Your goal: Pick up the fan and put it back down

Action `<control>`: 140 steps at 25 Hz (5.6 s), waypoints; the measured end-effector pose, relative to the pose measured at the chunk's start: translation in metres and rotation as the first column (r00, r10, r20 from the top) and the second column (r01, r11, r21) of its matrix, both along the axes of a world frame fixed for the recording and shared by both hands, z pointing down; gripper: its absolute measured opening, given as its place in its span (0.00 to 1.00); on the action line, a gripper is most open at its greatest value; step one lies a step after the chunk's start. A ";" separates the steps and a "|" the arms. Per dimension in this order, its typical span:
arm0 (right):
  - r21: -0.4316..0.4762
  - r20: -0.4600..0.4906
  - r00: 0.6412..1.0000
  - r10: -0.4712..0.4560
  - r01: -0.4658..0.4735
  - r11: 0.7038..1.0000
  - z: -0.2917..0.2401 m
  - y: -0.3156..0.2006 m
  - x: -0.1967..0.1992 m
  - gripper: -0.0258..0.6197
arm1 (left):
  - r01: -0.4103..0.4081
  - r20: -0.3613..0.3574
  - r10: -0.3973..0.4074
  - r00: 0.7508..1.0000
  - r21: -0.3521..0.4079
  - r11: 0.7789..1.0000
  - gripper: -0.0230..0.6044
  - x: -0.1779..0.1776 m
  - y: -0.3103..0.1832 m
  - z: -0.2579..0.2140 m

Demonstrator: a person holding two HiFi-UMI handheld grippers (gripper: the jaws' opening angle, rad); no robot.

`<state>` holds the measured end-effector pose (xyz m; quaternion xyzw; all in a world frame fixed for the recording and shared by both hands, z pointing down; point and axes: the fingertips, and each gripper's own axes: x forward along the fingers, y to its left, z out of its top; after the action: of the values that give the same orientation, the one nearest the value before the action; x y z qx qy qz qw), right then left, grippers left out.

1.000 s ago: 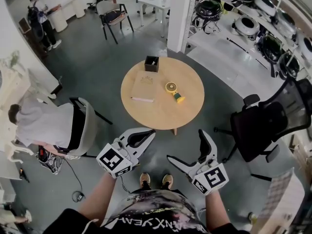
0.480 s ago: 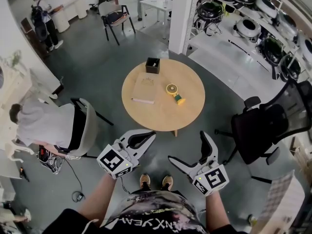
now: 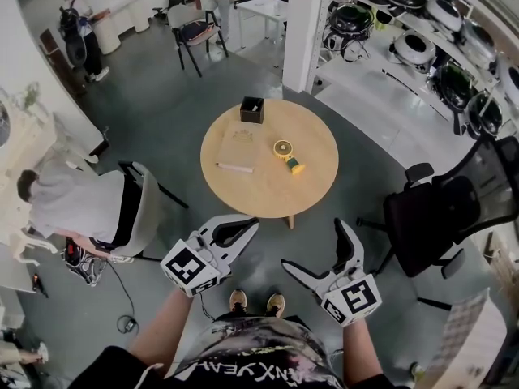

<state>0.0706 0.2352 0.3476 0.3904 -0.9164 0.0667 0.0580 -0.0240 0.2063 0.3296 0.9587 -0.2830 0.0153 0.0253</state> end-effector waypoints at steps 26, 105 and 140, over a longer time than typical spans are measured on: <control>0.006 0.009 1.000 0.003 -0.003 1.000 0.023 -0.051 0.032 0.95 | 0.055 -0.009 -0.055 0.998 0.003 0.998 0.06 0.019 -0.042 0.030; -0.229 -0.050 0.998 0.027 -0.038 0.973 0.193 -0.387 0.012 0.95 | 0.077 -0.004 -0.078 0.997 -0.154 0.985 0.06 0.018 -0.362 0.174; -0.453 -0.247 0.969 -0.003 -0.113 0.884 0.349 -0.406 0.002 0.95 | 0.075 -0.005 -0.077 0.997 -0.214 0.974 0.06 0.023 -0.360 0.232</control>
<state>0.0730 -0.1708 0.6971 0.3964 -0.8484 0.2376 0.2581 -0.0011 -0.1534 0.5619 0.9390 -0.3160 0.0383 0.1306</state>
